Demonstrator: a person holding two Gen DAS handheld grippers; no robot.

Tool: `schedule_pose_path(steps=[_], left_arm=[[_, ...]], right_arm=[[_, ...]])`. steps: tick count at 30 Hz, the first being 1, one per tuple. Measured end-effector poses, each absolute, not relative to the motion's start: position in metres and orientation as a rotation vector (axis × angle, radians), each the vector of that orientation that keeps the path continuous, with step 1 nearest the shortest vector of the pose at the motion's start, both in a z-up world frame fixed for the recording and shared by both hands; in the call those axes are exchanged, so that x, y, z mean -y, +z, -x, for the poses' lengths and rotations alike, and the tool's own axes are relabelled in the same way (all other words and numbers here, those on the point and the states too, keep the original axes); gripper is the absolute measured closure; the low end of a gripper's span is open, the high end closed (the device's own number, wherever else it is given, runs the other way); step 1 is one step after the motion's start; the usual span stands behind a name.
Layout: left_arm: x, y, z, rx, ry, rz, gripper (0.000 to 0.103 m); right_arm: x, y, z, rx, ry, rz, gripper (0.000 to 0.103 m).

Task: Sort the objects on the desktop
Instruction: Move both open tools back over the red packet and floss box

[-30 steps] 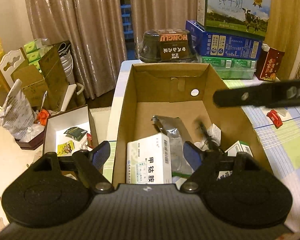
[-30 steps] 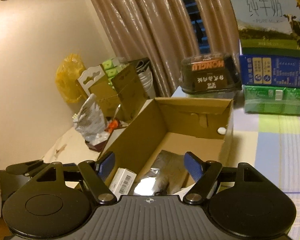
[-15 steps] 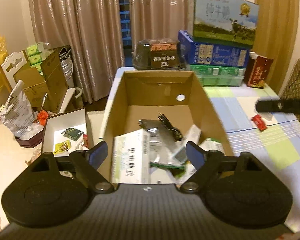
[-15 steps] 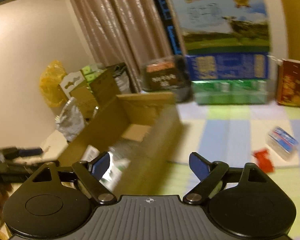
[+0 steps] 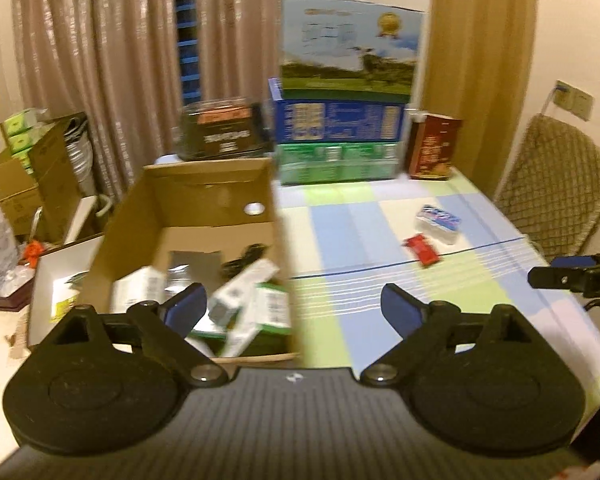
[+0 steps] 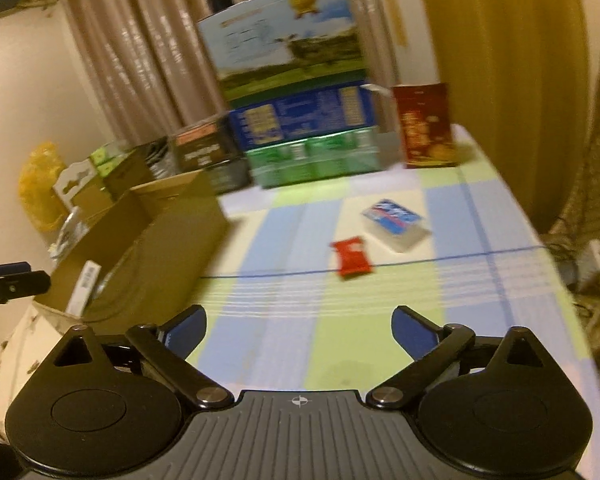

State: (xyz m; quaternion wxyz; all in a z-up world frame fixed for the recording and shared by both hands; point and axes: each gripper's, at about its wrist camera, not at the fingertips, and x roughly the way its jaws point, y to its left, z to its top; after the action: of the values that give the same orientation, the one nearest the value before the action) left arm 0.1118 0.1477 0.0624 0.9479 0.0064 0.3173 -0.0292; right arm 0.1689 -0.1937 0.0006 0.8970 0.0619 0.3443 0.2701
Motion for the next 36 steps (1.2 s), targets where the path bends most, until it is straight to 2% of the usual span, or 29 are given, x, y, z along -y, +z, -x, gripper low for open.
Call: schedule_pose_path(steps=[7,14,24,36], left_arm=[[-0.084,0.053,-0.118,-0.643,-0.158,-0.032,0.001],[-0.039,0.014,-0.144,-0.697,-0.195,-0.038,0.001],[-0.011,-0.042,-0.195,-0.749,-0.191,-0.038,0.001],[-0.002,-0.076,-0.232,-0.772,-0.209,-0.032,0.002]], right_arm=[[0.229,-0.012,-0.174,-0.668,0.492,-0.071,0.002],[0.243,-0.040,-0.200,-0.684,0.470,-0.041,0.002],[0.248,-0.074,-0.235,-0.707,0.451,0.007,0.002],[0.225,-0.096,-0.267,-0.736,0.474,0.102,0.002]])
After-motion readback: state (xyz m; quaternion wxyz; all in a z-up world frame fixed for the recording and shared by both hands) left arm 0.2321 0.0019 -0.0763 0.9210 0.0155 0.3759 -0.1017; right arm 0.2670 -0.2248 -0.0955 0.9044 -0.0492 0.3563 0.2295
